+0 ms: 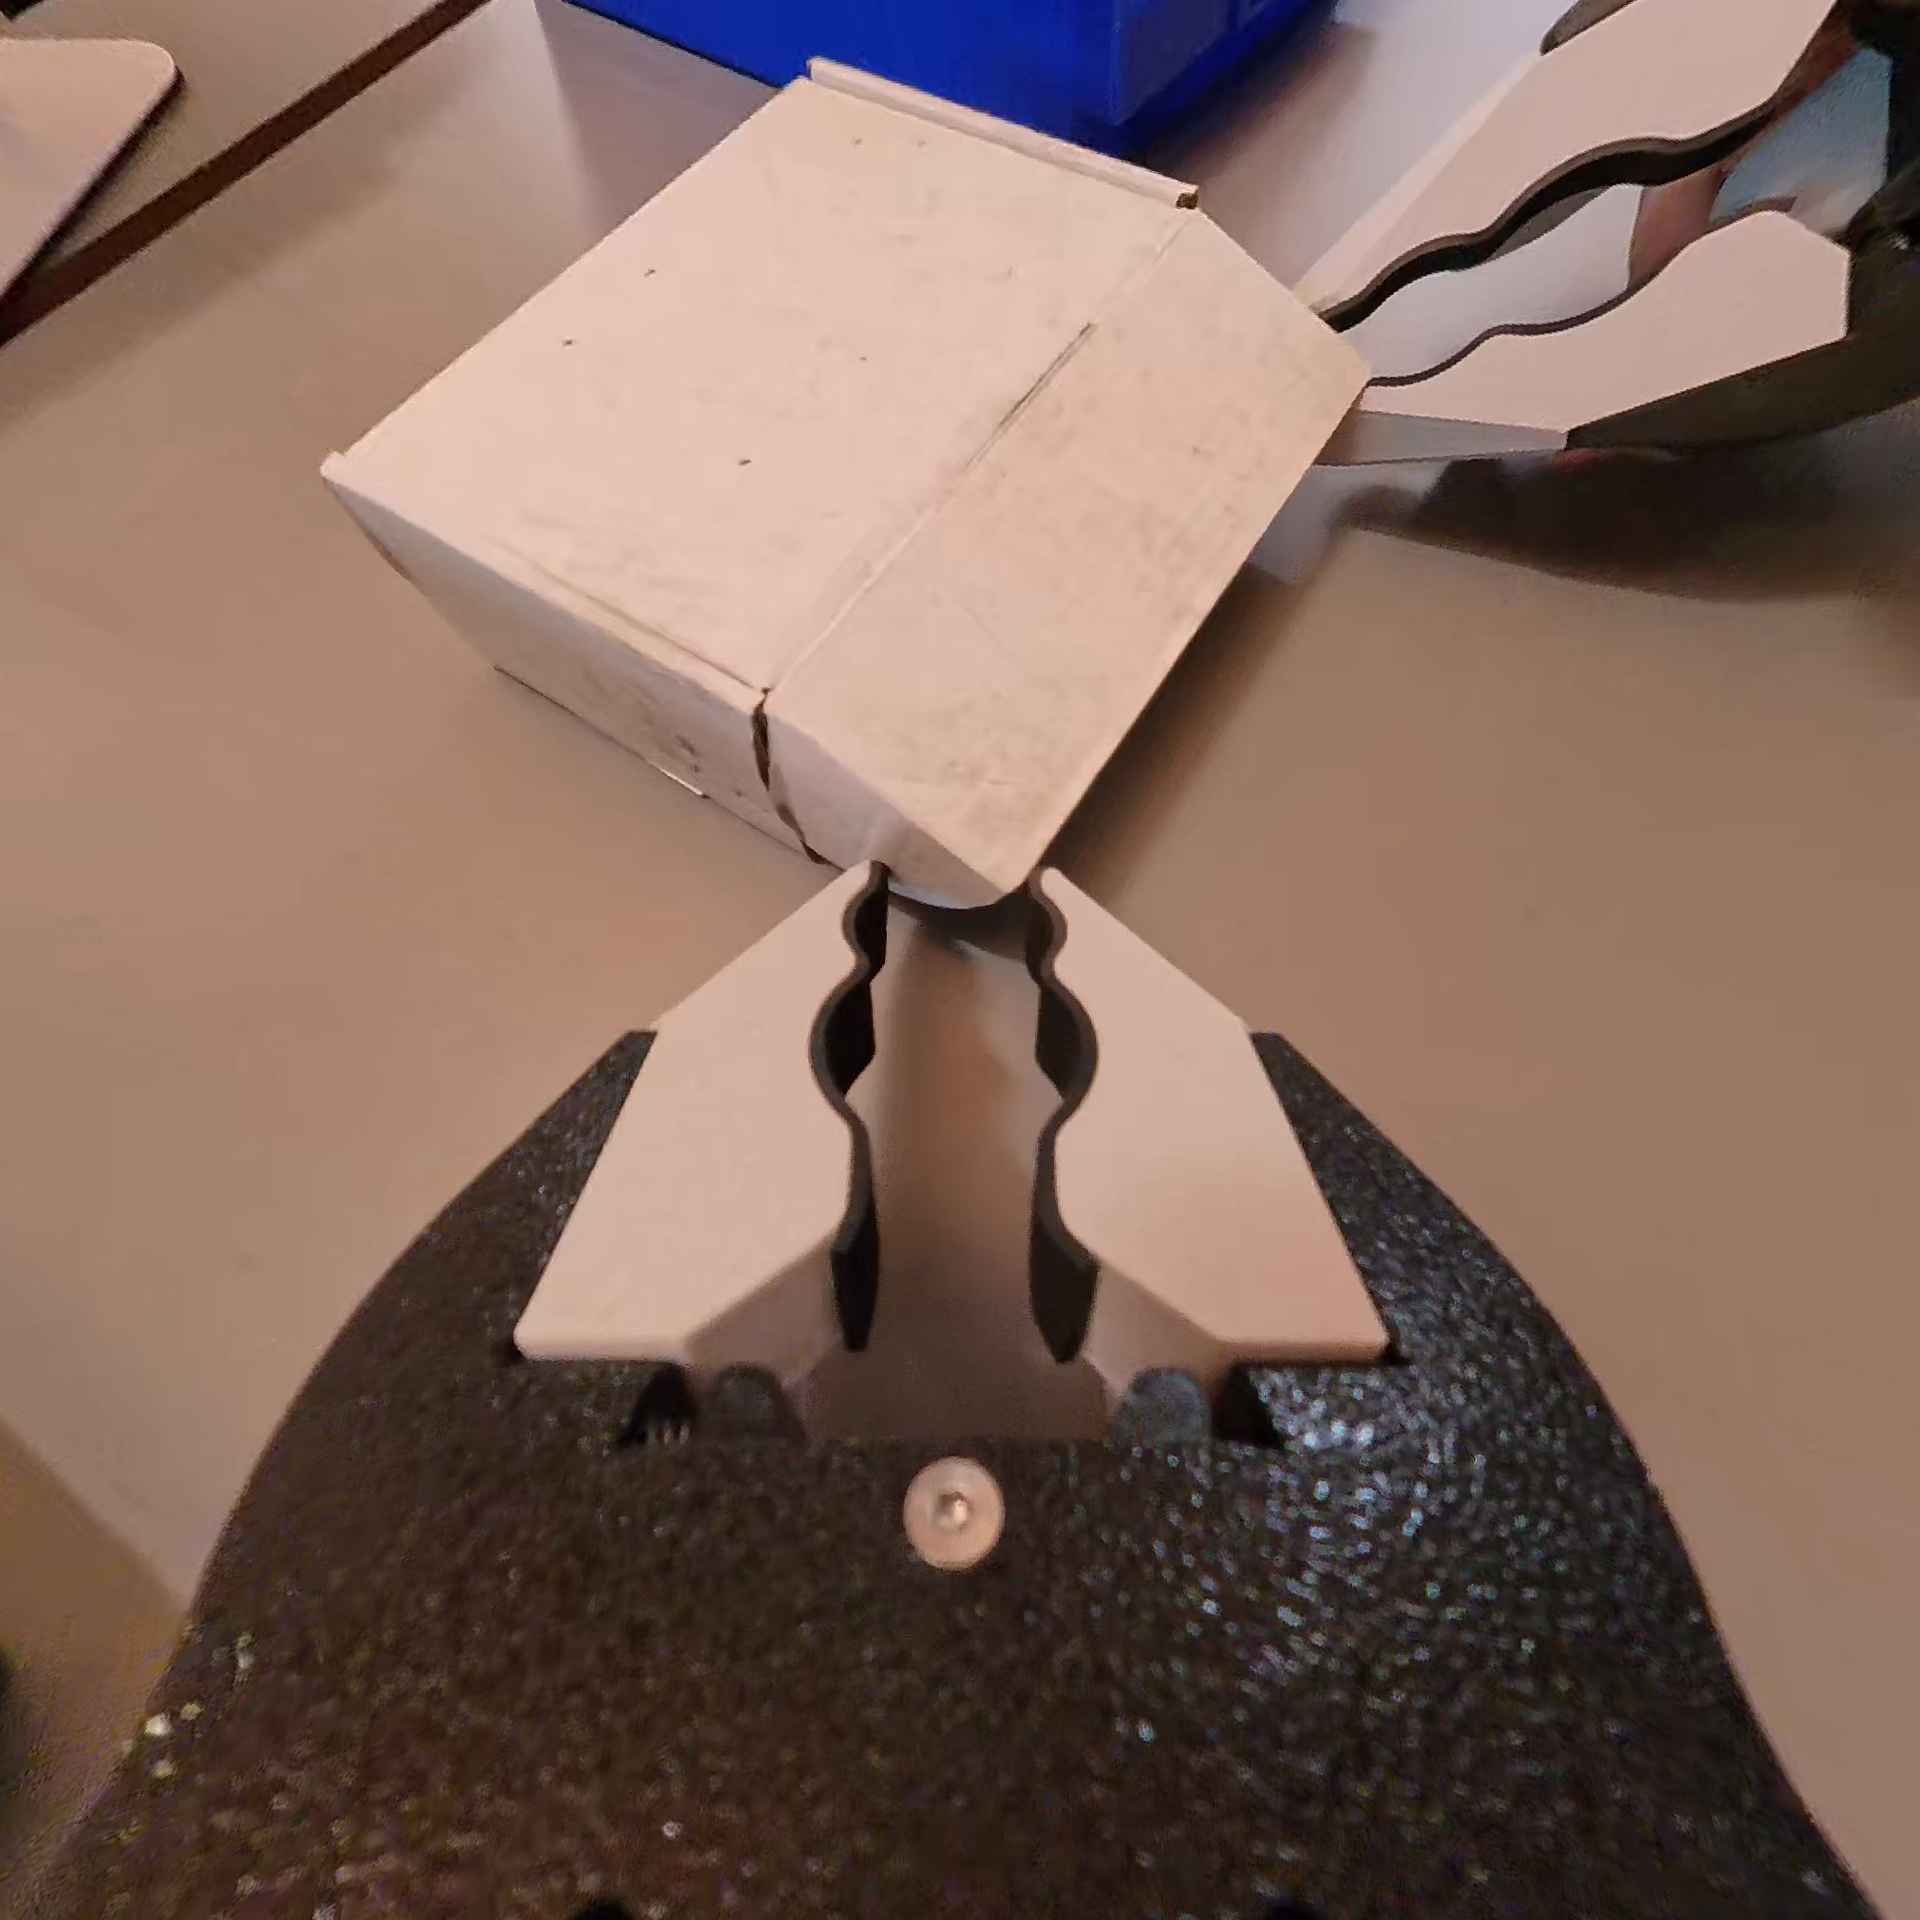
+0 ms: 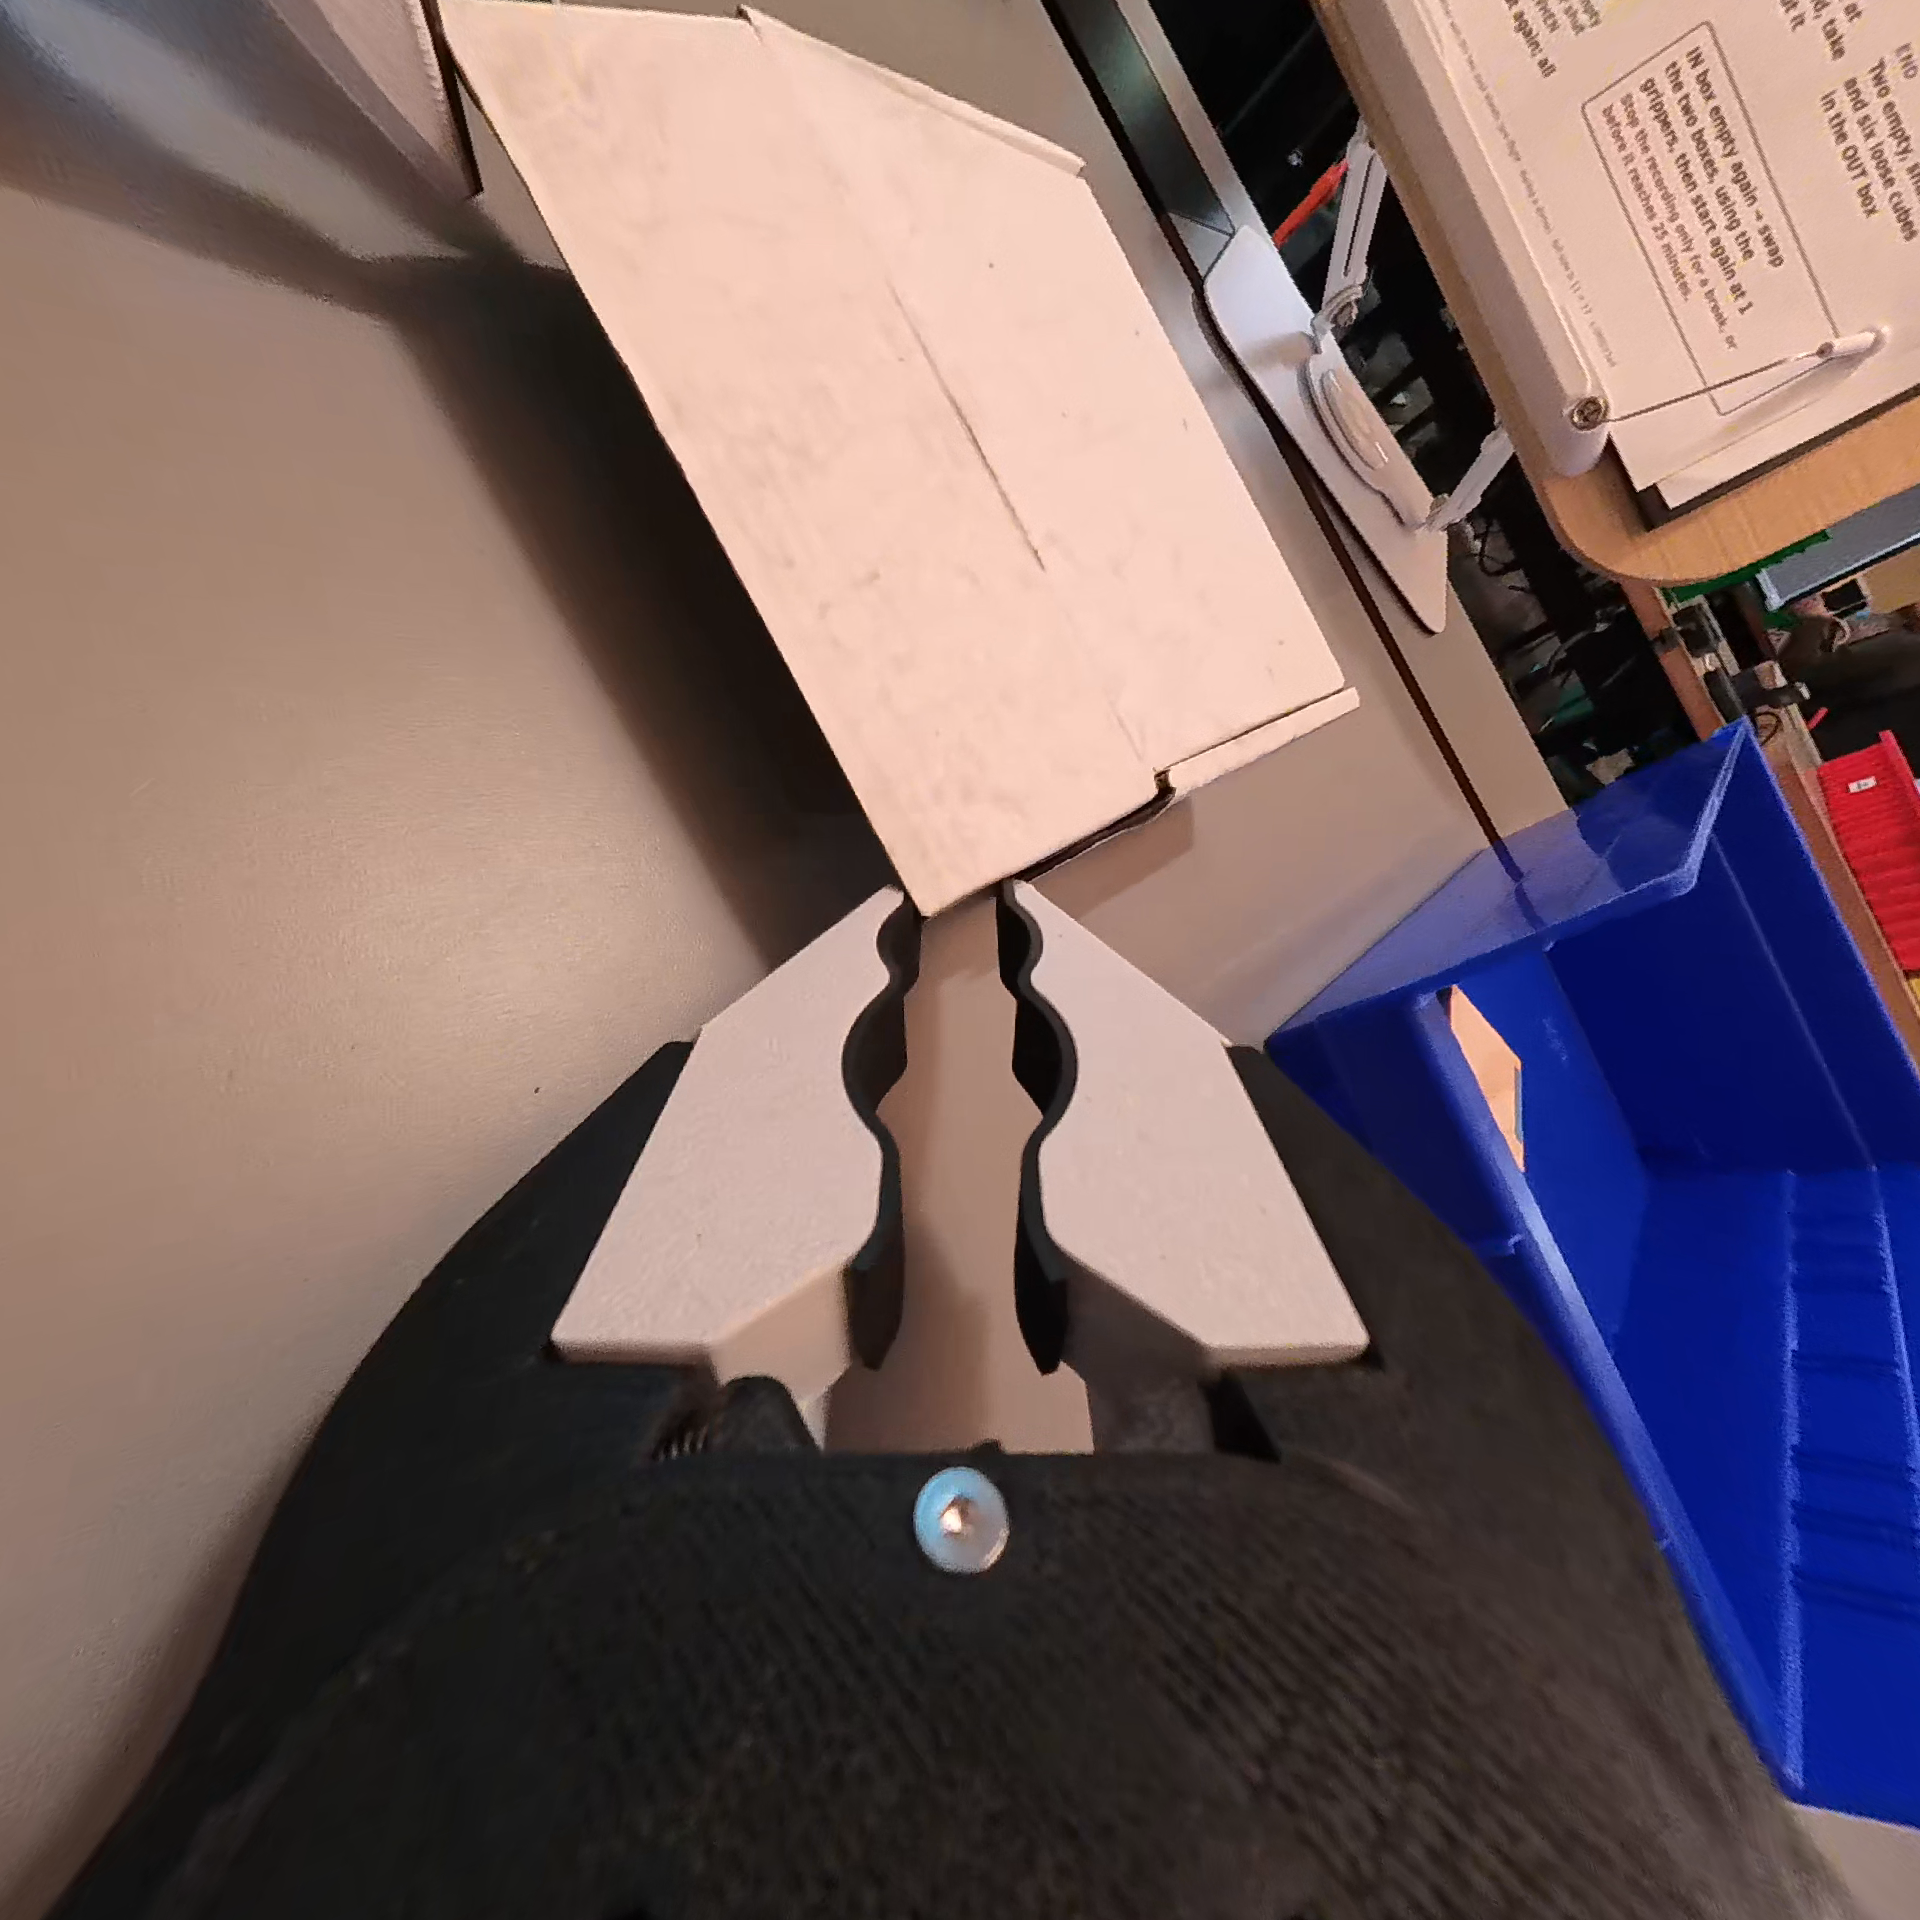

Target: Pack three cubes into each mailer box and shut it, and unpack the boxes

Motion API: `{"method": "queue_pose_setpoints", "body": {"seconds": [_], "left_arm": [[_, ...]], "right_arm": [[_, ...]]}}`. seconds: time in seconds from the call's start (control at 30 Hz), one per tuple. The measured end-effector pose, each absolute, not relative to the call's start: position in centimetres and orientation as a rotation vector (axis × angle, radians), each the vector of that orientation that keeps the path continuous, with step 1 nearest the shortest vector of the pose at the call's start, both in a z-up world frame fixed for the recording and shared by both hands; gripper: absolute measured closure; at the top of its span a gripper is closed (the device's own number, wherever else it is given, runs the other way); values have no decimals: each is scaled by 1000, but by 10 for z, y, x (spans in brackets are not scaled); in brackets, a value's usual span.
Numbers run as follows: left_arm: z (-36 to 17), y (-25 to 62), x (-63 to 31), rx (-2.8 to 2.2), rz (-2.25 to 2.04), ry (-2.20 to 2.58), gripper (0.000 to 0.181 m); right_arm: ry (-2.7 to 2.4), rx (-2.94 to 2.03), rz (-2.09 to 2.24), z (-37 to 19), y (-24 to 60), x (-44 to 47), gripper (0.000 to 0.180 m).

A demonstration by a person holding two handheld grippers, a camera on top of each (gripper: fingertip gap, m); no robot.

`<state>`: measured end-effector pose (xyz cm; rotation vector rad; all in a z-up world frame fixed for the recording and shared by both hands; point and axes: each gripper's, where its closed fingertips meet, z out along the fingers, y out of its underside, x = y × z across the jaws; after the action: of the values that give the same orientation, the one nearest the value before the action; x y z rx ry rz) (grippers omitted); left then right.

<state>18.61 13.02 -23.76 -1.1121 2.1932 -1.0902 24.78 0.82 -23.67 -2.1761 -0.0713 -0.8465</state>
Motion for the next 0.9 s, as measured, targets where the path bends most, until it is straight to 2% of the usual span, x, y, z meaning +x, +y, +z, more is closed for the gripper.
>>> {"method": "queue_pose_setpoints", "body": {"seconds": [0.37, 0.6, 0.9], "left_arm": [[-245, 139, 197, -1024, -823, 2153, 160], [-244, 142, 204, -1006, -780, 2115, 176], [-247, 144, 206, -1085, -868, 2143, 171]], "right_arm": [[-70, -2198, -848, -241, 9, 250, 167], [-56, -2184, -846, -240, 9, 250, 170], [-57, -2181, -840, -240, 11, 251, 170]]}}
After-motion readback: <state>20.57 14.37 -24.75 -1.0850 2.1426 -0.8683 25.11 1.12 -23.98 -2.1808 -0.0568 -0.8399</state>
